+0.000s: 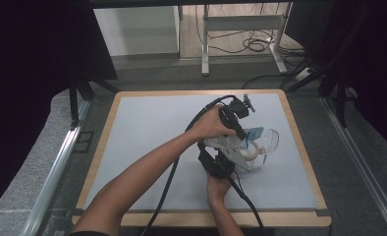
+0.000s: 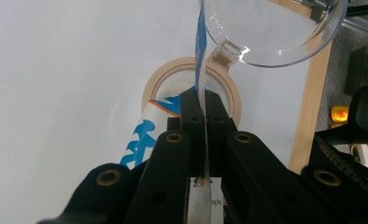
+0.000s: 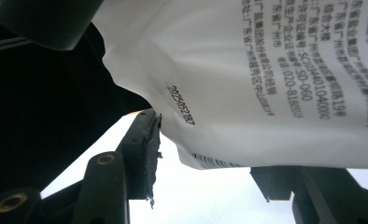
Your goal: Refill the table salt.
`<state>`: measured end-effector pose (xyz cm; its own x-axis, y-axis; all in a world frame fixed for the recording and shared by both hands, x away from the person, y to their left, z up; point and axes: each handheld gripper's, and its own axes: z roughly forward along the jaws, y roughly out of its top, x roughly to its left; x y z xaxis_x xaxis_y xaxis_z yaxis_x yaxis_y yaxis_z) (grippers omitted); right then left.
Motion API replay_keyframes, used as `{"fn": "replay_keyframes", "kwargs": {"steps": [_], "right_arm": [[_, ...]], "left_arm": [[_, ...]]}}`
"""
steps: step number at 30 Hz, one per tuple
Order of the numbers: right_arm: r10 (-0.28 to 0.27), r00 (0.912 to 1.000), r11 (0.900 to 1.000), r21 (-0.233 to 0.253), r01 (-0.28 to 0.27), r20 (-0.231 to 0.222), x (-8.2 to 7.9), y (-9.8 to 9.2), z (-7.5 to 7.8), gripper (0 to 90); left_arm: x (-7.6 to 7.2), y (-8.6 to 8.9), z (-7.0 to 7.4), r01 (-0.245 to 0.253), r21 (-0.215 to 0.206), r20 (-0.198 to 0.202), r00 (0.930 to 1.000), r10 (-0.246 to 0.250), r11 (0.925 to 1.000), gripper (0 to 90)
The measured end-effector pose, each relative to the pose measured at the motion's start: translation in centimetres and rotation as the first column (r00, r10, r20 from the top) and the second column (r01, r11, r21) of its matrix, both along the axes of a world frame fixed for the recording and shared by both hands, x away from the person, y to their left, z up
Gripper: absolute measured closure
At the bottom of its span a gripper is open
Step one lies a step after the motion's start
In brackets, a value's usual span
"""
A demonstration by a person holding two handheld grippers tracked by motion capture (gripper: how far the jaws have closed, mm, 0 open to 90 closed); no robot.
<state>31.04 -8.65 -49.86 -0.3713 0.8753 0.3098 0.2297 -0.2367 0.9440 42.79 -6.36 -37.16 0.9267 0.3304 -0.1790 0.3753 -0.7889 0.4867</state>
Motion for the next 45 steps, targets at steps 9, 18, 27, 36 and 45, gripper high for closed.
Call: {"fn": "replay_keyframes", "kwargs": {"steps": [9, 18, 27, 36, 45], "right_arm": [[0.001, 1.0000, 1.000, -0.007, -0.001, -0.007, -0.1, 0.0, -0.4, 48.0], [-0.008, 1.0000, 1.000, -0.020, 0.008, 0.002, -0.4, 0.2, -0.7, 47.2], [0.008, 0.9999, 0.999, -0.050, -0.009, -0.014, -0.9, 0.3, -1.6, 45.4], [0.037, 0.9990, 0.993, -0.112, -0.039, -0.028, -1.4, 0.0, -1.9, 43.6], [0.074, 0.9957, 0.976, -0.203, -0.084, -0.055, -1.8, -0.5, -1.9, 41.6]], "left_arm": [[0.0, 0.1, -0.4, -0.004, -0.008, -0.007, 1.0000, 0.004, 1.0000, 89.8], [-0.2, 0.9, -0.3, -0.006, -0.046, -0.012, 0.9999, 0.005, 0.9989, 89.8], [-0.5, 2.7, -0.2, -0.026, -0.108, -0.026, 0.9994, 0.023, 0.9939, 89.8], [-1.1, 3.9, -0.5, -0.035, -0.146, -0.029, 0.9991, 0.031, 0.9886, 89.8], [-1.7, 6.3, -0.4, -0.060, -0.218, -0.024, 0.9982, 0.056, 0.9742, 89.7]]}}
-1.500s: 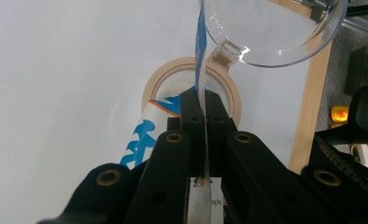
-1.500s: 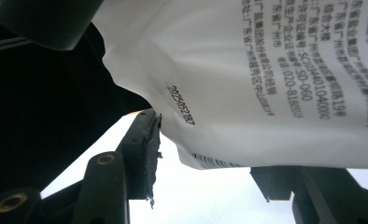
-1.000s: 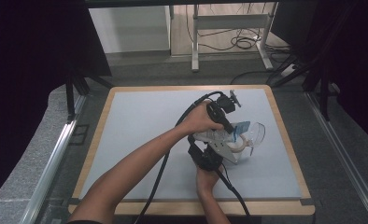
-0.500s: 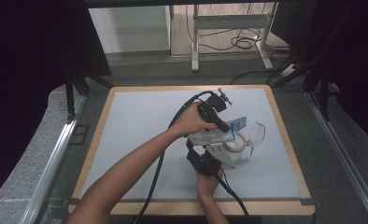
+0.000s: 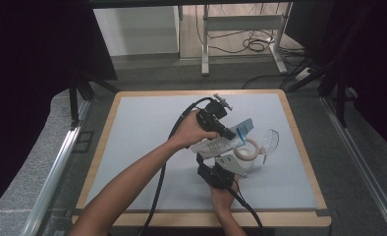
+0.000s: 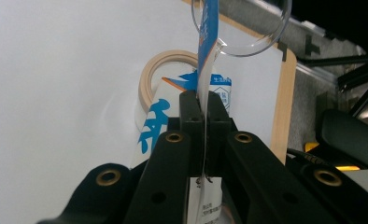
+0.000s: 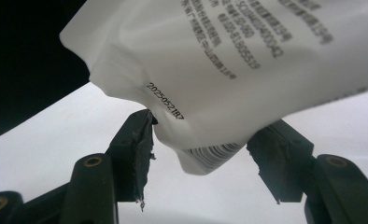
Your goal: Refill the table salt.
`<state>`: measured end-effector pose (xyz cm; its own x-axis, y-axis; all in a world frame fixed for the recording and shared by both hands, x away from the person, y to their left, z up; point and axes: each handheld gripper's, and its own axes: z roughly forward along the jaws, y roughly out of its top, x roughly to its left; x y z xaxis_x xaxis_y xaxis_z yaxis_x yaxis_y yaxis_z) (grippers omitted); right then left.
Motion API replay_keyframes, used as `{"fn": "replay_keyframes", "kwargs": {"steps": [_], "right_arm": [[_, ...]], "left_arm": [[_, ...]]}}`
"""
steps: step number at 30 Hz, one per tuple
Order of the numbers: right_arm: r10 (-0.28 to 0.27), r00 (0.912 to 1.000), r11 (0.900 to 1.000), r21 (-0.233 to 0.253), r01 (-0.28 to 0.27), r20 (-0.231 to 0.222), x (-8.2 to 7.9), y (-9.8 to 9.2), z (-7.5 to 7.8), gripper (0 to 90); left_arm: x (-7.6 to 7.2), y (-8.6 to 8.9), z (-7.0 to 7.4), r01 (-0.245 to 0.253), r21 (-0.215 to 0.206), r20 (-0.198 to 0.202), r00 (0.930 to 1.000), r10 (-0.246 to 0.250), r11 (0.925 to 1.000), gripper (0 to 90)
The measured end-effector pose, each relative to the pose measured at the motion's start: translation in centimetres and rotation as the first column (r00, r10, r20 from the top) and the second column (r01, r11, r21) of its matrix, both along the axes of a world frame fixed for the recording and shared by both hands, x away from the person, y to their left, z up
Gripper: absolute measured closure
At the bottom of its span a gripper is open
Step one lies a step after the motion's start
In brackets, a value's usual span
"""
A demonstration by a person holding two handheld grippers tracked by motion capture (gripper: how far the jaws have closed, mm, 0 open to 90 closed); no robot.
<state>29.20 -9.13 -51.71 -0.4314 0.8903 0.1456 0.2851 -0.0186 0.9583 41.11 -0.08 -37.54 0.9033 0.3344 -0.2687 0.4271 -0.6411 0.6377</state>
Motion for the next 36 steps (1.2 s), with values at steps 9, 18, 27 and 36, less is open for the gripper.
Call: {"fn": "replay_keyframes", "kwargs": {"steps": [9, 18, 27, 36], "right_arm": [[0.053, 0.9983, 0.998, -0.032, -0.054, -0.024, -0.2, 0.1, -0.1, 41.0], [0.116, 0.9926, 0.990, -0.077, -0.119, -0.035, -0.4, 0.1, 0.0, 37.5], [0.181, 0.9819, 0.978, -0.091, -0.185, -0.055, -0.8, -0.3, 0.2, 34.3], [0.225, 0.9719, 0.967, -0.110, -0.231, -0.071, -1.4, -1.3, 0.0, 33.2]], "left_arm": [[-0.7, 2.1, -0.4, -0.035, -0.079, 0.003, 0.9994, 0.035, 0.9962, 89.7], [-1.1, 4.1, -0.9, -0.081, -0.160, 0.005, 0.9966, 0.083, 0.9838, 89.8], [-1.5, 6.5, -1.2, -0.134, -0.225, 0.005, 0.9903, 0.139, 0.9650, 89.8], [-2.1, 9.0, -1.6, -0.196, -0.300, 0.008, 0.9781, 0.208, 0.9335, 89.8]]}}
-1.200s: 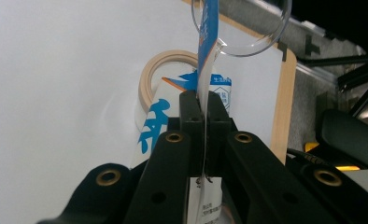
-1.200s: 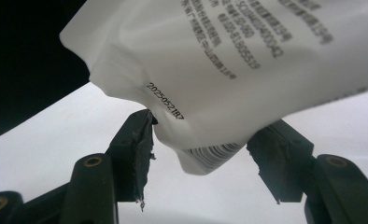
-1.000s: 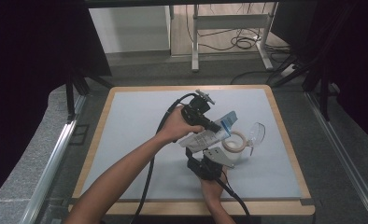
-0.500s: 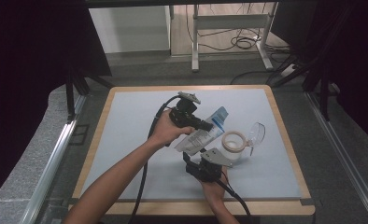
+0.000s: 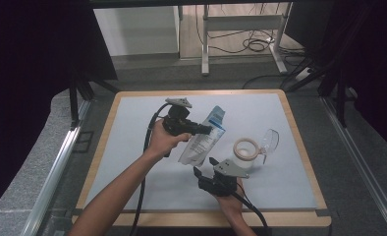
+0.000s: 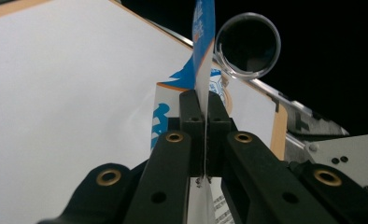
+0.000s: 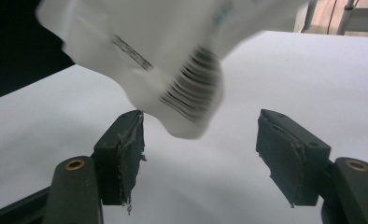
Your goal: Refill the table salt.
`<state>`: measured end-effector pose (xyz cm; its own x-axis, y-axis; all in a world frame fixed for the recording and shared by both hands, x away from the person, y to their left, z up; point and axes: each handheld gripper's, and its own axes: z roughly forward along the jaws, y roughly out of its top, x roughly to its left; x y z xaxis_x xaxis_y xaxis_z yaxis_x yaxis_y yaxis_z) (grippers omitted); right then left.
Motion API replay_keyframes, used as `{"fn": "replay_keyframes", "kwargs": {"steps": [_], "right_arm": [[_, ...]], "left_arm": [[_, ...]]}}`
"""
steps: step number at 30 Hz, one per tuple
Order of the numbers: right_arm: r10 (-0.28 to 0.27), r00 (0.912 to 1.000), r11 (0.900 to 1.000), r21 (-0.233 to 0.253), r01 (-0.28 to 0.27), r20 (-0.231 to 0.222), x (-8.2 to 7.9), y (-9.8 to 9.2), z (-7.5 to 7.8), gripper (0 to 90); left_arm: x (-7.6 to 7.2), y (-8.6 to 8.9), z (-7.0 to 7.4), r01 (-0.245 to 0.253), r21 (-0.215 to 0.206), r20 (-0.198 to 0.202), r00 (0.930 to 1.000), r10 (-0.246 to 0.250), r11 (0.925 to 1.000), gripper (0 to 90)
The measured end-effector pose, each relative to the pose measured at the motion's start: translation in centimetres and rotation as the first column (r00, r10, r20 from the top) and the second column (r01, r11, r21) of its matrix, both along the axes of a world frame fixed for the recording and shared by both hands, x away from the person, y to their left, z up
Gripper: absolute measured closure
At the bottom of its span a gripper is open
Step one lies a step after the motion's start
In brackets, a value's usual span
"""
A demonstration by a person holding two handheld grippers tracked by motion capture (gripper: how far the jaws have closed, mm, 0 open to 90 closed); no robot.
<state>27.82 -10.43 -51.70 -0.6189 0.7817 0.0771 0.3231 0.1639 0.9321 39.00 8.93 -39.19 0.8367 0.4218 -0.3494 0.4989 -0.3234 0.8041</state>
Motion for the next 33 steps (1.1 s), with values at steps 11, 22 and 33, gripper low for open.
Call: {"fn": "replay_keyframes", "kwargs": {"steps": [11, 22, 33], "right_arm": [[0.005, 1.0000, 1.000, -0.001, -0.005, -0.004, -0.5, -2.2, -0.1, 33.0], [0.015, 0.9998, 1.000, -0.015, -0.016, -0.011, -0.8, -2.8, 0.0, 33.0], [0.016, 0.9998, 1.000, -0.022, -0.016, -0.016, -0.9, -2.9, -0.1, 33.0]], "left_arm": [[0.5, 4.3, -1.5, -0.128, -0.061, 0.009, 0.9917, 0.129, 0.9899, 89.8], [2.7, 8.5, -4.8, -0.279, -0.097, -0.012, 0.9601, 0.279, 0.9553, 89.7], [4.6, 11.7, -7.1, -0.404, -0.155, 0.057, 0.9075, 0.416, 0.9017, 89.7]]}}
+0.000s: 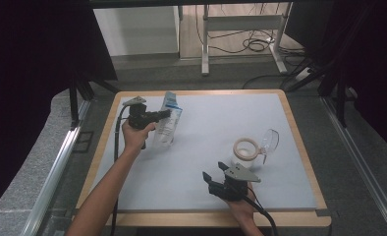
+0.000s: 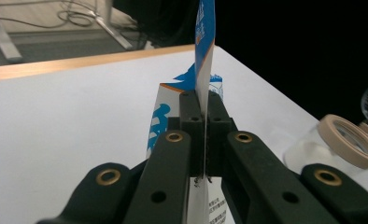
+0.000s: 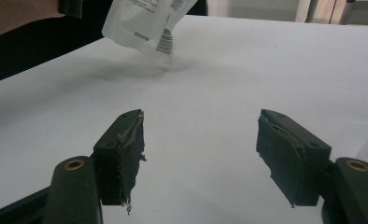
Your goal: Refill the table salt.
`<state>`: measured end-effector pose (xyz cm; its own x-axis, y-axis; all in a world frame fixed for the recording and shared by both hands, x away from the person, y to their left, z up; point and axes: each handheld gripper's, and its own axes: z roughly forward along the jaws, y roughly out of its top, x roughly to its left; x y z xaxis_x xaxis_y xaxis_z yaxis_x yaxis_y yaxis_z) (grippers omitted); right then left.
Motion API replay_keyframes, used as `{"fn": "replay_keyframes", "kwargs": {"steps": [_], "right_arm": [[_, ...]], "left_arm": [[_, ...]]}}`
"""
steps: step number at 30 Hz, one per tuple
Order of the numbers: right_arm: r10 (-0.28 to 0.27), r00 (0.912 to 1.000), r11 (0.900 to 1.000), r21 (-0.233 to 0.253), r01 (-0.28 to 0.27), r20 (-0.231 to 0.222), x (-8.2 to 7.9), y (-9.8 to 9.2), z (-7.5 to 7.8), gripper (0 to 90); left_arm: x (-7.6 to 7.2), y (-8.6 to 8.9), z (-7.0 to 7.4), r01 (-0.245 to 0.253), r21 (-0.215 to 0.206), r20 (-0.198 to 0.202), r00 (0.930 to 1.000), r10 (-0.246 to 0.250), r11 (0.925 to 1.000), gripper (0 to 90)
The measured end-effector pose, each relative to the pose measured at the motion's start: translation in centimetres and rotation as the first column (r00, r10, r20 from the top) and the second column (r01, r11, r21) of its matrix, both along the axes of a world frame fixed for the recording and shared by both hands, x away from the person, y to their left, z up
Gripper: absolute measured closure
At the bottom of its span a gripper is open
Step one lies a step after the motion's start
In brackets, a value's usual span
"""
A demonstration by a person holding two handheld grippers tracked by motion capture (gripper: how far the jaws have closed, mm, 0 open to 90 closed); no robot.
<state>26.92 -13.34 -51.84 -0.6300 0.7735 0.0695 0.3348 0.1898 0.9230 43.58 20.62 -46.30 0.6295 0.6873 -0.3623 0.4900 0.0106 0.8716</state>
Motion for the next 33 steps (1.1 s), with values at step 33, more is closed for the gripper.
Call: {"fn": "replay_keyframes", "kwargs": {"steps": [33], "right_arm": [[-0.016, 0.9999, 1.000, 0.000, 0.016, 0.001, -0.7, -1.1, 0.2, 32.7]], "left_arm": [[-6.8, 4.1, -2.7, -0.082, 0.131, 0.033, 0.9964, 0.079, 0.9879, 86.3]]}}
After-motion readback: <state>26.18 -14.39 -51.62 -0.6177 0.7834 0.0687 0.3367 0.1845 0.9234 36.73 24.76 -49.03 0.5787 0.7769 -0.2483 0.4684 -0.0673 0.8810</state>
